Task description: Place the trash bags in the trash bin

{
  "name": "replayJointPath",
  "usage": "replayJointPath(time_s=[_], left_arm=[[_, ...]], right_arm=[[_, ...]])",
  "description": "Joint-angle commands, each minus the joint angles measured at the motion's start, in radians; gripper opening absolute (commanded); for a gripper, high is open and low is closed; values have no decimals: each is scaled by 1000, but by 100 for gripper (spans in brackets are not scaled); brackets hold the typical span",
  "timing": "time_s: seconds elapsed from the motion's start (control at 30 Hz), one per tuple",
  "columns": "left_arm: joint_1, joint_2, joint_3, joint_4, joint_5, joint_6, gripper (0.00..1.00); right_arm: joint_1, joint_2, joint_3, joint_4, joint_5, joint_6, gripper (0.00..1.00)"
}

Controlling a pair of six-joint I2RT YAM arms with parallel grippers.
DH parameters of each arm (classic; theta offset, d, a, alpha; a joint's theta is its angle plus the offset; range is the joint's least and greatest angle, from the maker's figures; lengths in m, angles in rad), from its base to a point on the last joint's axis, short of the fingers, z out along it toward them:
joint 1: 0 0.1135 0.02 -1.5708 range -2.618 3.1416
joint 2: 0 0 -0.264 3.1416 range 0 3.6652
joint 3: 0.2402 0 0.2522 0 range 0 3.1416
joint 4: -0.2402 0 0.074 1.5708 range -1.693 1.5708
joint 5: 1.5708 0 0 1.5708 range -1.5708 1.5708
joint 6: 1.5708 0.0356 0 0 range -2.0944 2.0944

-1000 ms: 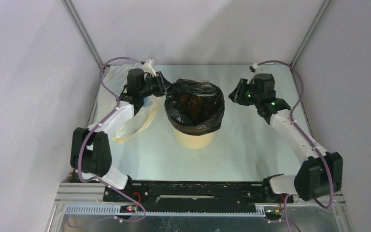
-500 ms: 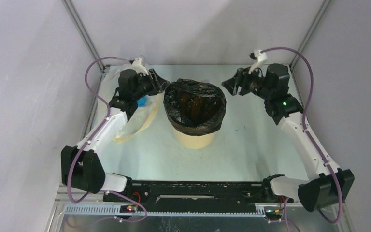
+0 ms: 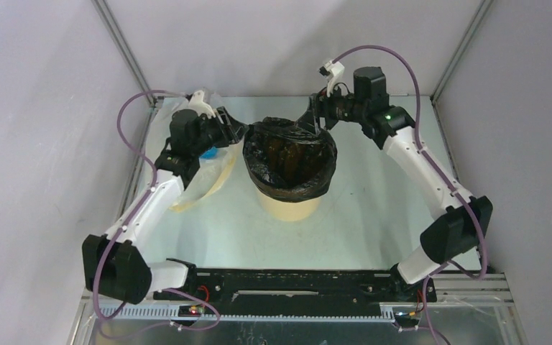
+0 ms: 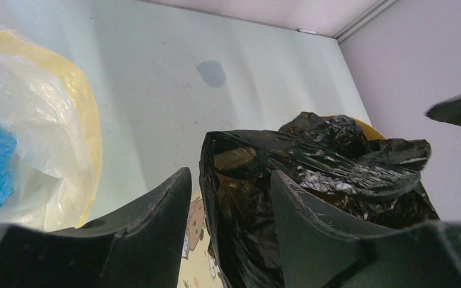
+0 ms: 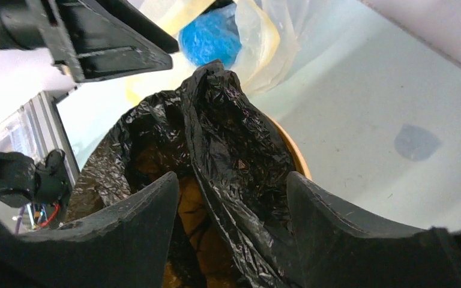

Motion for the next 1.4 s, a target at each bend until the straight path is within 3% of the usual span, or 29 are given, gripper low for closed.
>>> replayJointPath(time_s=[0.0, 0.13, 0.23, 0.4, 0.47, 0.93, 1.37], left_arm=[[0, -81, -29, 16, -7, 0, 62], [-26, -143, -75, 15, -23, -25, 70], [-54, -160, -73, -26, -46, -10, 71], [-96, -147, -19, -147, -103, 21, 69], [-111, -135, 0, -179, -128, 30, 68], [-140, -89, 18, -204, -137, 49, 53], [-146, -75, 19, -208, -138, 54, 52]], right_arm=[[28, 63, 109, -112, -24, -78, 69], [46, 107, 154, -157, -24, -106, 63], [52, 125, 172, -162, -23, -106, 47], [52, 137, 189, -158, -5, -97, 8], [49, 140, 193, -148, 11, -88, 0], [-73, 262, 280, -4, 23, 115, 0], [-132, 463, 356, 45, 27, 231, 0]])
